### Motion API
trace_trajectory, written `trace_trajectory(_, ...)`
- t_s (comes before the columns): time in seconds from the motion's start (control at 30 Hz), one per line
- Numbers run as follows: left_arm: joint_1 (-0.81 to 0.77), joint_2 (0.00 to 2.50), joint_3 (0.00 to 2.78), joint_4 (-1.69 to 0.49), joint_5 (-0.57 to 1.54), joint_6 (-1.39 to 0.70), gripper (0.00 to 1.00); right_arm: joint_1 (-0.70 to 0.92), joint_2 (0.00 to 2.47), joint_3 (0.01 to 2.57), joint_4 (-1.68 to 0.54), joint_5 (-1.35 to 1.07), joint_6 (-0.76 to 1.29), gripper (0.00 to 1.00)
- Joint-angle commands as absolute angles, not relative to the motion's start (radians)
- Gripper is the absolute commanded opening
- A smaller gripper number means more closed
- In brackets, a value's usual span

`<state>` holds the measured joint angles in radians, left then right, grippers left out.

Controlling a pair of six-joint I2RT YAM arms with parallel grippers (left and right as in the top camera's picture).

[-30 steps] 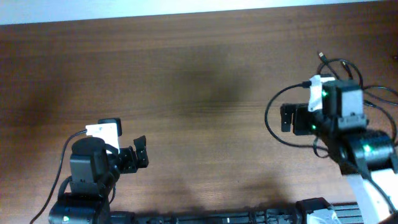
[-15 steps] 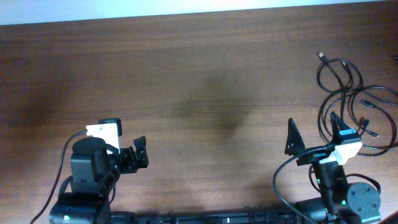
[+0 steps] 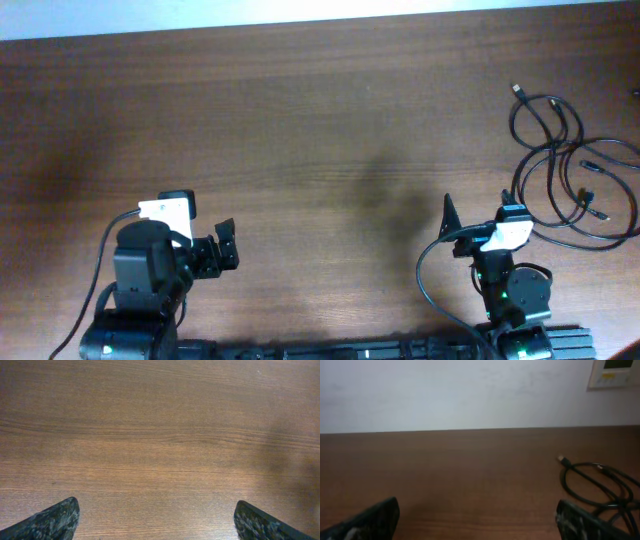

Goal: Untangle cables

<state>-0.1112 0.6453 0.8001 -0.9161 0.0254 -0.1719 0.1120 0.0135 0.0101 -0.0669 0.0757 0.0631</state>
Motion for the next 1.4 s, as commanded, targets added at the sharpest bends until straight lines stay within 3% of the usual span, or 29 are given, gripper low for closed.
trace_trajectory(0.0, -0.113, 0.642, 0.798, -0.913, 0.021, -0.159, 0.99, 0.108, 0.003, 0.006, -0.075, 0.076, 0.060, 0.98)
trace_trajectory(0.7, -0.115, 0.619, 0.785, -0.926, -0.002, -0.159, 0.99, 0.110, 0.004, 0.006, -0.075, 0.076, 0.060, 0.98)
trace_trajectory(0.77, -0.115, 0.538, 0.684, -0.778, -0.023, -0.159, 0.99, 0.110, 0.004, 0.006, -0.075, 0.076, 0.060, 0.98)
trace_trajectory(1.0, -0.109, 0.057, 0.041, 0.143, -0.023, -0.163, 0.99, 0.110, 0.004, 0.006, -0.075, 0.076, 0.060, 0.98)
trace_trajectory(1.07, -0.094, 0.005, 0.009, 0.216, -0.023, -0.128, 0.99, 0.110, 0.004, 0.006, -0.075, 0.076, 0.060, 0.98)
trace_trajectory(1.17, -0.062, 0.005, 0.008, 0.200, 0.057, 0.012, 0.99, 0.110, 0.004, 0.006, -0.075, 0.076, 0.060, 0.98)
trace_trajectory(1.27, -0.049, 0.005, 0.008, -0.075, 0.097, 0.028, 0.99, 0.110, 0.004, 0.006, -0.075, 0.076, 0.060, 0.98)
trace_trajectory(1.37, -0.049, 0.005, 0.008, -0.073, 0.097, 0.027, 0.99, 0.110, 0.004, 0.006, -0.075, 0.076, 0.060, 0.98)
